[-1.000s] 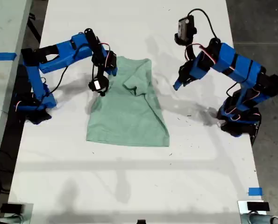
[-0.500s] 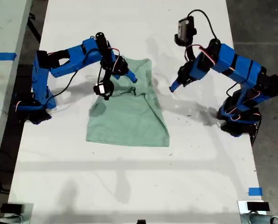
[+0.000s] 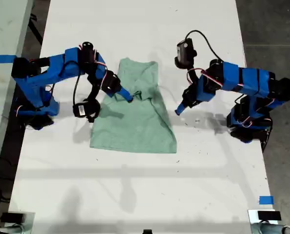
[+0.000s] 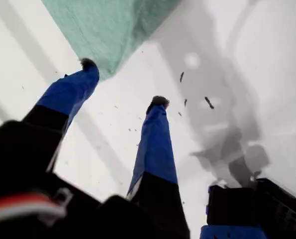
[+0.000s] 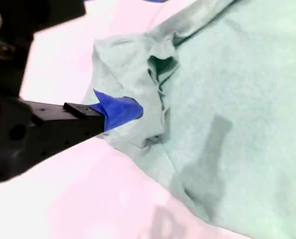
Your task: Fold tshirt
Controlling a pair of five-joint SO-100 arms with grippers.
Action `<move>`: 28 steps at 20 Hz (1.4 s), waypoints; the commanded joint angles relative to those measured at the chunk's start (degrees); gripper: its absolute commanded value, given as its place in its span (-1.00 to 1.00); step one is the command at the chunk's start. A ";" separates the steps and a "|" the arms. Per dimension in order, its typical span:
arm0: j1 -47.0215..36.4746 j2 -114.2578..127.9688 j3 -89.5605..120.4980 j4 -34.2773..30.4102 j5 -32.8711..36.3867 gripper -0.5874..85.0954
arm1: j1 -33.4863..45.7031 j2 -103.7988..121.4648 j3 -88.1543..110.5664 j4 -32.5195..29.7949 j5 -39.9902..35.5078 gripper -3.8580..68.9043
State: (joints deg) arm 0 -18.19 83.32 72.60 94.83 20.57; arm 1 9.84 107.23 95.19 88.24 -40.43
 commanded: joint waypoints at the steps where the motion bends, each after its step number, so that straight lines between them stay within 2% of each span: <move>1: 9.14 6.15 2.29 -2.29 -8.88 -0.23 | -6.42 3.60 1.05 -4.31 5.63 -0.23; 5: 19.86 7.47 7.21 -7.38 -21.62 -0.22 | -14.50 3.16 2.64 -7.21 14.41 -0.22; 11: 26.98 27.16 36.12 -26.37 -34.45 -0.24 | -22.15 -3.60 2.81 -12.48 24.26 -0.19; 19: 27.77 29.18 39.73 -26.89 -35.51 -0.26 | -21.97 -16.96 4.39 -19.86 32.70 -0.05; 24: 28.04 28.48 39.55 -26.89 -35.42 -0.26 | -20.13 -23.73 5.71 -24.35 36.12 -0.06; 28: 28.56 28.04 39.46 -26.72 -35.68 -0.27 | -18.02 -24.35 14.06 -35.42 37.18 -0.16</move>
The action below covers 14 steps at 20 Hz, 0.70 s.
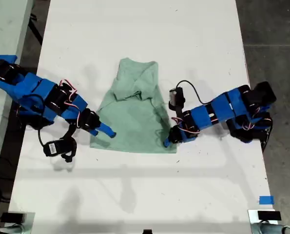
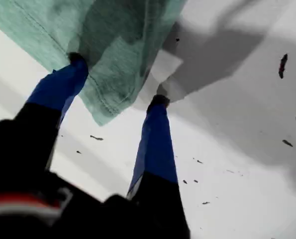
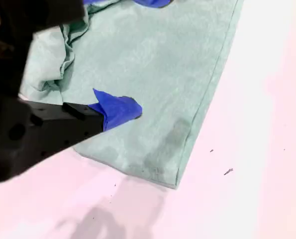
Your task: Fold tshirt
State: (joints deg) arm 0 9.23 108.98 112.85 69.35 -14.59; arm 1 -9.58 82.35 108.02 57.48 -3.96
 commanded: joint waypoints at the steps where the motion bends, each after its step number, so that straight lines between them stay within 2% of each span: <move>1: 1.23 2.29 -0.79 -1.23 -0.53 -0.27 | 1.49 0.53 1.05 -5.01 0.44 -0.18; 7: 1.14 2.11 -0.88 -0.97 -0.26 -0.27 | 0.09 -3.25 0.62 -12.13 1.85 -0.51; 9: 1.14 2.11 -0.88 -0.97 -0.18 -0.27 | -0.44 -3.96 0.70 -13.45 2.55 -0.83; 10: 1.14 2.11 -0.88 -0.88 -0.09 -0.27 | -0.53 -3.87 0.70 -13.54 2.37 -0.91; 12: 1.05 2.11 -0.88 -0.88 0.00 -0.27 | -0.53 -3.34 0.44 -12.66 2.11 -0.93; 14: 0.97 2.02 -0.88 -0.97 0.00 -0.27 | -0.53 -3.16 -1.49 -8.44 1.85 -0.93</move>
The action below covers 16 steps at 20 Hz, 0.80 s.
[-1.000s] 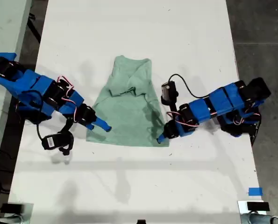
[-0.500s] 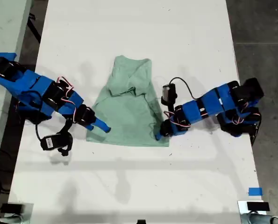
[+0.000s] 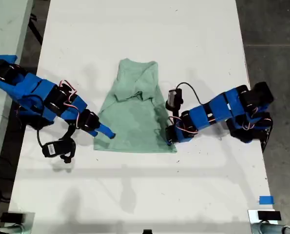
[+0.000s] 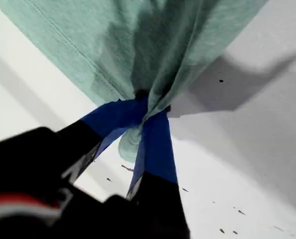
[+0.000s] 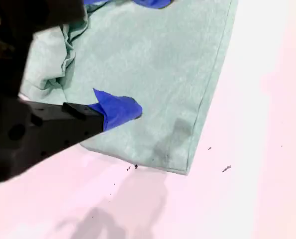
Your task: Fold tshirt
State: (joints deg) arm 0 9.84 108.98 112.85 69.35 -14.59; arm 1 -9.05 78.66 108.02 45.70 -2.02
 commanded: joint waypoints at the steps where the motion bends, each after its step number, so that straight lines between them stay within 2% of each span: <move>1: 0.35 1.93 -0.88 -1.05 0.00 -0.27 | -1.14 0.70 -2.72 5.80 -0.35 -0.93; 3: 0.35 1.76 -0.88 -1.23 0.00 -0.27 | -1.67 1.23 -6.33 10.81 -1.41 -0.93; 7: 0.26 1.23 -1.05 -1.49 0.00 -0.27 | -1.41 0.18 -23.82 25.58 -5.01 -0.93; 8: 0.00 0.97 -1.14 -1.49 0.00 -0.27 | -1.14 -0.18 -27.95 27.07 -6.06 -0.93; 11: -0.70 0.00 -1.76 -1.85 0.18 -0.27 | -0.26 -2.81 -38.76 26.28 -9.40 -0.93; 16: -2.99 -2.29 -2.55 -2.46 -0.35 -0.27 | 1.41 -11.60 -42.10 8.70 -11.25 -0.93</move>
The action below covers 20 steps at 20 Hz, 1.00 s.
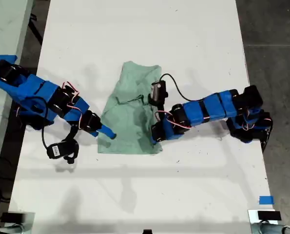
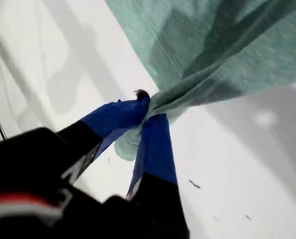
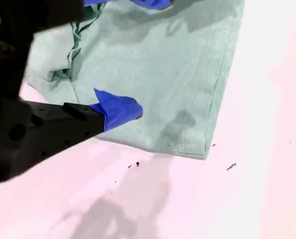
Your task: Fold tshirt
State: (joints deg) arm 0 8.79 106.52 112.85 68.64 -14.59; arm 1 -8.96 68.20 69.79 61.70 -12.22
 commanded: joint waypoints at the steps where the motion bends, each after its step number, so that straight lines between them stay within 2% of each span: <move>1: -2.29 0.09 -2.55 -2.20 -0.26 -0.27 | 1.76 -3.25 -4.39 -10.11 -1.23 -0.93; 3: -2.81 0.00 -2.64 -2.37 -0.18 -0.28 | 2.81 -6.24 -5.01 -13.97 -1.41 -0.94; 4: -2.99 0.00 -2.81 -2.37 -0.09 -0.28 | 3.34 -7.29 -5.54 -15.03 -2.02 -0.67; 6: -3.08 -0.09 -2.81 -2.37 -0.44 -0.28 | 4.22 -8.17 -7.03 -15.82 -3.87 0.04; 8: -3.25 -0.79 -2.81 -2.29 -0.97 -0.28 | 5.54 -8.17 -8.61 -15.29 -6.42 0.04; 12: -3.52 -3.16 -3.16 1.32 -2.64 -0.28 | 9.84 -4.39 -10.81 -3.60 -8.79 -0.04; 15: -3.16 -6.06 -3.69 4.83 -4.39 -0.28 | 11.69 -0.62 -10.28 2.20 -11.16 -0.08; 20: -1.93 -10.02 -4.75 10.20 -5.01 -0.28 | 11.60 0.18 -10.02 7.47 -11.60 -0.15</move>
State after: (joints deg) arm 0 6.42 96.50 112.76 77.34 -19.25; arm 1 2.37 62.40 62.67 67.15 -23.29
